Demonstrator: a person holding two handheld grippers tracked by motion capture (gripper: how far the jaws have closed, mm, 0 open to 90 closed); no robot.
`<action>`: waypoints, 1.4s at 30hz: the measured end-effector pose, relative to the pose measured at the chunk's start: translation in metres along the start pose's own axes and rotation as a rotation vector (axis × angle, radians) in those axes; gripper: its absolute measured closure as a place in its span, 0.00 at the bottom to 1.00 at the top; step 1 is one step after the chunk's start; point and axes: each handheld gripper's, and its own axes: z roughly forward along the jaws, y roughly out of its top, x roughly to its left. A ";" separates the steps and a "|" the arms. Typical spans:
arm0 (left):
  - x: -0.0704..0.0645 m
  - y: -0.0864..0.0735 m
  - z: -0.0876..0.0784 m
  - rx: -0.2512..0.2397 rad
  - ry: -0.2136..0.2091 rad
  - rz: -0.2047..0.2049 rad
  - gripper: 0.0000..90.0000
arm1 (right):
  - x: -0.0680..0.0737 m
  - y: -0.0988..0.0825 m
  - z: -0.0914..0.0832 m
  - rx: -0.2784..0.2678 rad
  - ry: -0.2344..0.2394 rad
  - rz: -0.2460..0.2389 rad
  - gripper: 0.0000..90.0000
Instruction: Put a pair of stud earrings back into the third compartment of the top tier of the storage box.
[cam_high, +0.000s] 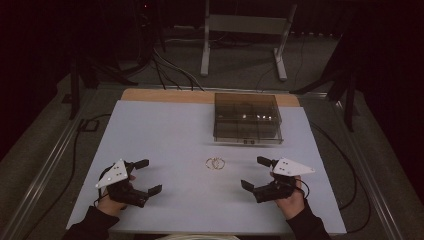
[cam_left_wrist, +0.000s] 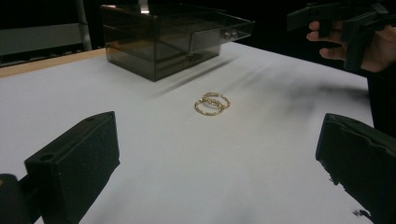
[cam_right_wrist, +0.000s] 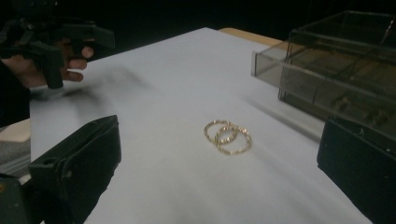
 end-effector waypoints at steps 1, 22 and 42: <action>0.000 0.000 0.000 0.005 -0.004 -0.002 0.01 | 0.000 0.002 0.001 -0.004 0.003 -0.002 0.00; -0.004 0.000 0.002 0.023 -0.032 -0.006 0.01 | -0.010 0.009 0.048 0.066 0.056 0.041 0.00; -0.003 -0.001 0.001 0.023 -0.034 -0.021 0.01 | -0.018 0.001 0.095 0.175 0.107 0.057 0.06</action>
